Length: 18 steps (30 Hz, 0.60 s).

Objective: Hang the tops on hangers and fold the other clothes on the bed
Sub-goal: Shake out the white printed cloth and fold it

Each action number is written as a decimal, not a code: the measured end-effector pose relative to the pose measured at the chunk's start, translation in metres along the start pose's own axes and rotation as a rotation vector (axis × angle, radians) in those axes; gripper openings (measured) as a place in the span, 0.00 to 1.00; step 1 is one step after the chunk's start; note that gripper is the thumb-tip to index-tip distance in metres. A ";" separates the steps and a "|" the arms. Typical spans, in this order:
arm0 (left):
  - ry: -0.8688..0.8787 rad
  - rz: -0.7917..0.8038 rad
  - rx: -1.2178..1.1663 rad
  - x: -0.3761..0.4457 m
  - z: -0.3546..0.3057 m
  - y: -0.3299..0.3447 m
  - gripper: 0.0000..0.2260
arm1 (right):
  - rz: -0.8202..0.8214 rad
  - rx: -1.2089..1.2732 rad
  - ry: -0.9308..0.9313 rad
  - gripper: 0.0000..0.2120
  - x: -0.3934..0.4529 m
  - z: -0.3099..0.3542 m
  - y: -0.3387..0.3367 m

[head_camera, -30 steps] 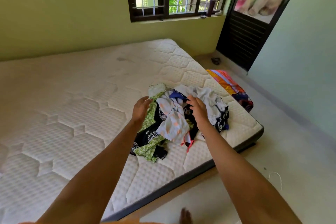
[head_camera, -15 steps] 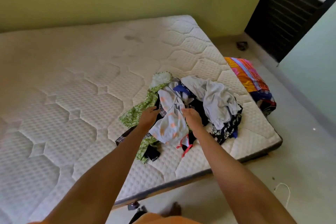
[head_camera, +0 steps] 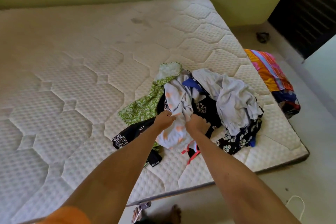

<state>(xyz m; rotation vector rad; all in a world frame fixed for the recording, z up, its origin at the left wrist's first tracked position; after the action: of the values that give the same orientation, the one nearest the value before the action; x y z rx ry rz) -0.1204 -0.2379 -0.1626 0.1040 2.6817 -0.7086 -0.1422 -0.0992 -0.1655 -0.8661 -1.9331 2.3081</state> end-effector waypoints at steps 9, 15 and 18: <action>-0.091 -0.040 -0.489 -0.027 -0.086 -0.045 0.23 | -0.169 0.257 -0.381 0.11 -0.060 0.061 -0.145; 0.092 -0.133 -0.934 -0.064 -0.199 -0.123 0.27 | 0.126 0.603 -0.677 0.13 -0.129 0.093 -0.253; 0.200 -0.202 -0.694 -0.078 -0.232 -0.162 0.21 | 0.247 0.803 -0.541 0.15 -0.130 0.083 -0.277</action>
<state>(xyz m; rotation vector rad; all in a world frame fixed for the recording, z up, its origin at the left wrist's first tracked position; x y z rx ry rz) -0.1495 -0.2636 0.1288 -0.2923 2.9905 0.2240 -0.1594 -0.1540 0.1462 -0.4237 -0.7803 3.2985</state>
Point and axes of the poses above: each hand's wrist, its own x-axis towards the middle knuckle, its own y-axis out of the palm, z = x × y, the point moved 4 cm from there along x, towards the middle knuckle, and after that the axes turned 15 degrees about y, right-handed, at the moved point
